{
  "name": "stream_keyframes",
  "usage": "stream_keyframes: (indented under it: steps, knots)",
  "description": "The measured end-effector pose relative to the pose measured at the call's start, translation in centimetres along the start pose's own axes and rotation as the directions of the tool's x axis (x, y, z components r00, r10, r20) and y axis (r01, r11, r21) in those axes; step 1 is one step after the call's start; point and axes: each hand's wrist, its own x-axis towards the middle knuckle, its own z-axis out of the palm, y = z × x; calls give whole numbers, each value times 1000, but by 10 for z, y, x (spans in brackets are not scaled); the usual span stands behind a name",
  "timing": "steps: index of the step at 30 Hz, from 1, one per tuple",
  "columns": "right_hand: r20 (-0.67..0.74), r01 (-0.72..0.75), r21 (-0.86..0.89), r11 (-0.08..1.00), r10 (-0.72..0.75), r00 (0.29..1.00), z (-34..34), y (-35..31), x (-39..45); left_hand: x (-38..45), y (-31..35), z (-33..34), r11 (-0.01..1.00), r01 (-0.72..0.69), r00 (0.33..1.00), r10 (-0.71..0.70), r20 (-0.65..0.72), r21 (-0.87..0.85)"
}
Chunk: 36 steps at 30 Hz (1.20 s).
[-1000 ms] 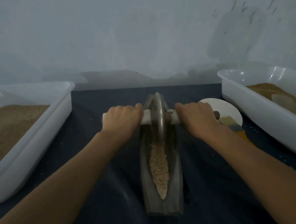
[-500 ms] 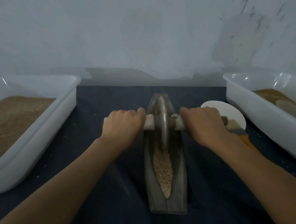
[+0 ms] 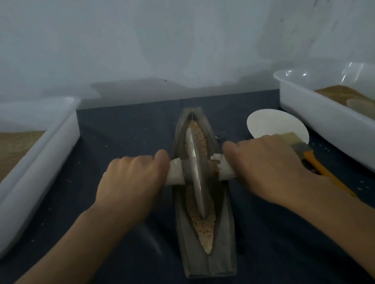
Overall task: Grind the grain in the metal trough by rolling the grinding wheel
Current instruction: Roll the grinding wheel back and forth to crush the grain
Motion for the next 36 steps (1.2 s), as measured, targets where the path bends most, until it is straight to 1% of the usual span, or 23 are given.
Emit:
stream_keyframes:
  steps: [2, 6, 8, 11, 14, 17, 19, 22, 26, 30, 33, 36]
  knots:
    - [9, -20, -6, 1000, 20, 1000, 5, 2, 19, 12, -2, 8, 999, 41, 999, -42, -31, -15]
    - [-12, -74, 24, 997, 74, 997, 27, 16, 62, 52, -10, 24, 992, 112, 988, -106, -116, 55]
    - [-15, -104, 64, 992, 106, 994, 35, 22, 72, 70, -13, 25, 989, 126, 987, -116, -114, 78]
    - [27, -122, 107, 987, 120, 992, 33, 22, 66, 74, -13, 19, 991, 93, 991, -82, -106, 98]
    - [67, -92, 149, 985, 82, 994, 18, 13, 34, 47, -7, 8, 995, 42, 996, -35, -82, 88]
    - [73, -41, 135, 990, 32, 997, 0, 2, 0, 9, 0, -10, 998, -53, 996, 55, -66, 27]
    - [89, -27, 119, 993, 16, 996, -5, -2, -12, -4, 2, -15, 998, -66, 997, 66, -30, 0]
    - [84, -73, 99, 992, 65, 994, -2, -2, -3, 1, 4, -10, 1000, 3, 1000, -3, -19, -16]
    - [46, -124, 64, 990, 122, 992, 19, 7, 40, 36, 1, 12, 995, 91, 993, -87, -81, 43]
    - [25, -134, 43, 990, 133, 991, 31, 15, 66, 58, -6, 19, 988, 146, 984, -140, -112, 44]
    - [56, -104, 110, 988, 98, 994, 22, 14, 46, 47, -4, 10, 995, 94, 992, -92, -85, 20]
    - [93, -50, 172, 984, 34, 995, 6, 5, 5, 18, 2, -6, 999, -34, 998, 35, -53, 15]
